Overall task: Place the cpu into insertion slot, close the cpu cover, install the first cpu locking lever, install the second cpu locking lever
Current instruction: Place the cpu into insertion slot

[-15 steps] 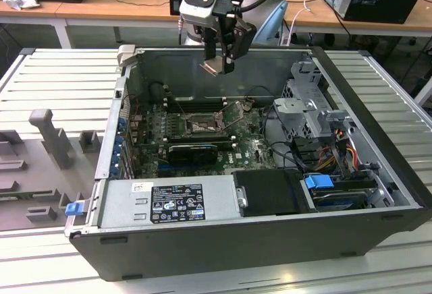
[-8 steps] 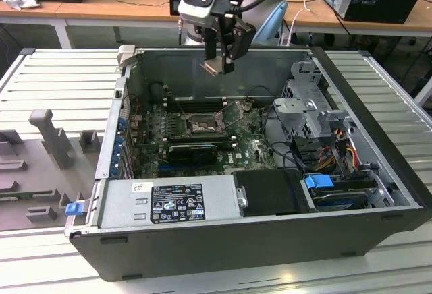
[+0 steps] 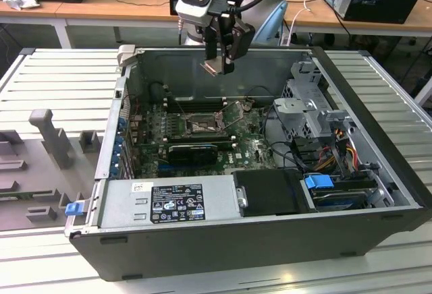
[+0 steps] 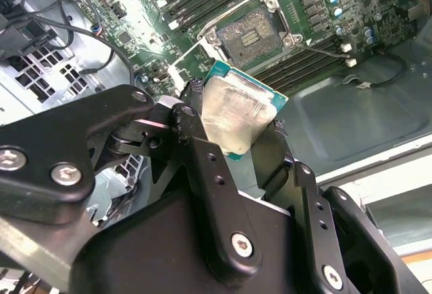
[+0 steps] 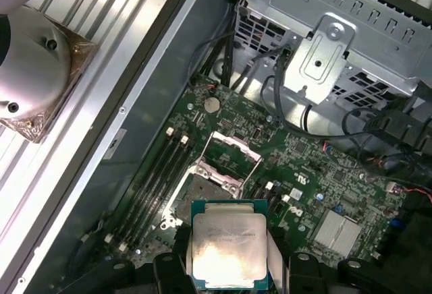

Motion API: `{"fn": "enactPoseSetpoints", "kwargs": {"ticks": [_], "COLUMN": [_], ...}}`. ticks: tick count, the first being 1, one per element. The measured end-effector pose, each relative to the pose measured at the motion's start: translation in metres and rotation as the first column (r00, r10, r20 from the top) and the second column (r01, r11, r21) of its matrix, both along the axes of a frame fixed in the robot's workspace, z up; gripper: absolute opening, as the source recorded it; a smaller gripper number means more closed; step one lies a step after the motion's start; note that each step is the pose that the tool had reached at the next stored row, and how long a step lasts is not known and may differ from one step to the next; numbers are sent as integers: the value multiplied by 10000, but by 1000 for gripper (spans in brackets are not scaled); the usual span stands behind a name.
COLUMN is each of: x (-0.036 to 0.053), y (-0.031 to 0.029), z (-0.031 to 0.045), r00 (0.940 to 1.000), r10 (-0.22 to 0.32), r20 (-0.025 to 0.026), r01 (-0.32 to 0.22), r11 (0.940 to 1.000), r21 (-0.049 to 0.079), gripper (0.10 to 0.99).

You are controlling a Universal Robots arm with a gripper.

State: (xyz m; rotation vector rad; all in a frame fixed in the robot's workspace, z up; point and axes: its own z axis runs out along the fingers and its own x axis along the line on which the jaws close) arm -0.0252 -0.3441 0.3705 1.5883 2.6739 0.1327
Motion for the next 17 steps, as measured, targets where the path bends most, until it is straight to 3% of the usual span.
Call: {"fn": "enactPoseSetpoints", "kwargs": {"ticks": [17], "x": [0], "y": [0], "z": [0], "r00": [9971], "r10": [-763], "r20": [0], "r01": [763], "r11": [9971], "r21": [1], "gripper": [529]}}
